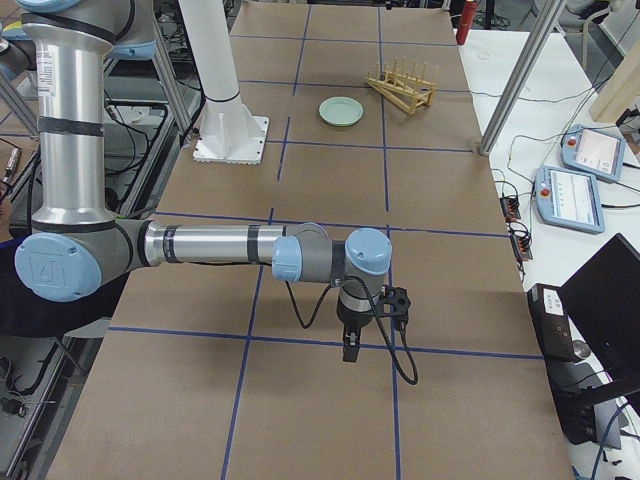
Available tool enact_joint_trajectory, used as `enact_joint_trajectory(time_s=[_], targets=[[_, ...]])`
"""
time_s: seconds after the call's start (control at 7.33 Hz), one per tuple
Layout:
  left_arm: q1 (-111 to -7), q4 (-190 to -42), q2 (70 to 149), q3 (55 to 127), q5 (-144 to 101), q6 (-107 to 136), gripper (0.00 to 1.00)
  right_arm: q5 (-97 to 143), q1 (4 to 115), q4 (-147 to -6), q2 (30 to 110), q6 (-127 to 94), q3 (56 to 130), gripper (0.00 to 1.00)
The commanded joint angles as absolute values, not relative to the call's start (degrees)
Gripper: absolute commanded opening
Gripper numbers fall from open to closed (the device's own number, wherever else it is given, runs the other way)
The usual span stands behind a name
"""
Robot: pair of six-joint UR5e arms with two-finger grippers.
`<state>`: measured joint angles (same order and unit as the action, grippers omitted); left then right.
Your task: Place plate on table
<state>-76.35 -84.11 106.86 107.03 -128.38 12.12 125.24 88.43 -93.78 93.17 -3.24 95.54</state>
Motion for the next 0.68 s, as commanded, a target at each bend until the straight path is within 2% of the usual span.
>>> enact_joint_trajectory(time_s=[0.0,0.27,0.55], targets=[[-89.06,-84.64,99.17,95.94,-136.9,-9.48,1.0,125.24,88.42,-93.78,93.16,-3.16,95.54,1.0],[-98.22,-85.42,95.63,88.11,-137.02,-19.74,1.0,125.24,88.51,-93.78,93.16,-3.25,95.54,1.0],[-98.53,-85.34,95.19,86.57,-136.32,-19.25,1.0,125.24,88.42,-93.78,93.16,-3.16,95.54,1.0]])
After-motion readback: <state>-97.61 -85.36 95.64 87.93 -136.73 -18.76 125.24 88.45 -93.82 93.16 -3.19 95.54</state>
